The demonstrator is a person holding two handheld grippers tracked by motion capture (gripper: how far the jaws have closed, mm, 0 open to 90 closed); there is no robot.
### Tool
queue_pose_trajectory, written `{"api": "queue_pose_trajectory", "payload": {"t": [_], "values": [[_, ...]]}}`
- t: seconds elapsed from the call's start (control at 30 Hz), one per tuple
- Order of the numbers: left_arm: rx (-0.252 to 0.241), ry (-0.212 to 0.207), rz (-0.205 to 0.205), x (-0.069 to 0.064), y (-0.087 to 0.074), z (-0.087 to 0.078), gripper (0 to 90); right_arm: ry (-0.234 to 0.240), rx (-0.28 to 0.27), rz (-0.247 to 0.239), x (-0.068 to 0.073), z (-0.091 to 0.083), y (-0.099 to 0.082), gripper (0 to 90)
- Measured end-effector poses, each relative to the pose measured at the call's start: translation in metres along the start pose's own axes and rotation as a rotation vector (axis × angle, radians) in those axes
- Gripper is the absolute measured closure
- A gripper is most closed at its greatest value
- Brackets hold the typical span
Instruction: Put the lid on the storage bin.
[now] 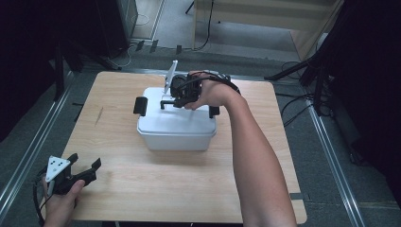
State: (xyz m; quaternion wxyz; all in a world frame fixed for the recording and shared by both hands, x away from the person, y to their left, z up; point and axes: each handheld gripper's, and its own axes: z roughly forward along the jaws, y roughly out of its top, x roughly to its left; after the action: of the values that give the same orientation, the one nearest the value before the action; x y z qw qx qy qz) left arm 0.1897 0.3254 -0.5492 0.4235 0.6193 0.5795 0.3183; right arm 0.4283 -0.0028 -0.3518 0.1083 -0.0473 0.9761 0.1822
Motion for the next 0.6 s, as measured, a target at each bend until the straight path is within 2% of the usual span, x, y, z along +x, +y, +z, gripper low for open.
{"api": "queue_pose_trajectory", "payload": {"t": [0.13, 0.23, 0.33, 0.6], "values": [[0.001, 0.0, 0.0, 0.0, 0.0, 0.0, 14.8, 0.001, -0.001, 0.007, -0.001, 0.0, -0.002, 84.2], [0.0, 0.001, 0.0, 0.0, 0.0, 0.0, 14.8, 0.002, -0.019, 0.037, -0.002, -0.003, -0.004, 75.6], [0.002, 0.001, 0.001, 0.0, 0.0, 0.0, 14.7, 0.005, -0.043, 0.051, -0.002, -0.009, -0.007, 75.0], [0.002, -0.001, 0.001, 0.0, 0.0, 0.0, 14.7, 0.009, -0.056, 0.074, -0.001, -0.019, -0.017, 70.5]]}}
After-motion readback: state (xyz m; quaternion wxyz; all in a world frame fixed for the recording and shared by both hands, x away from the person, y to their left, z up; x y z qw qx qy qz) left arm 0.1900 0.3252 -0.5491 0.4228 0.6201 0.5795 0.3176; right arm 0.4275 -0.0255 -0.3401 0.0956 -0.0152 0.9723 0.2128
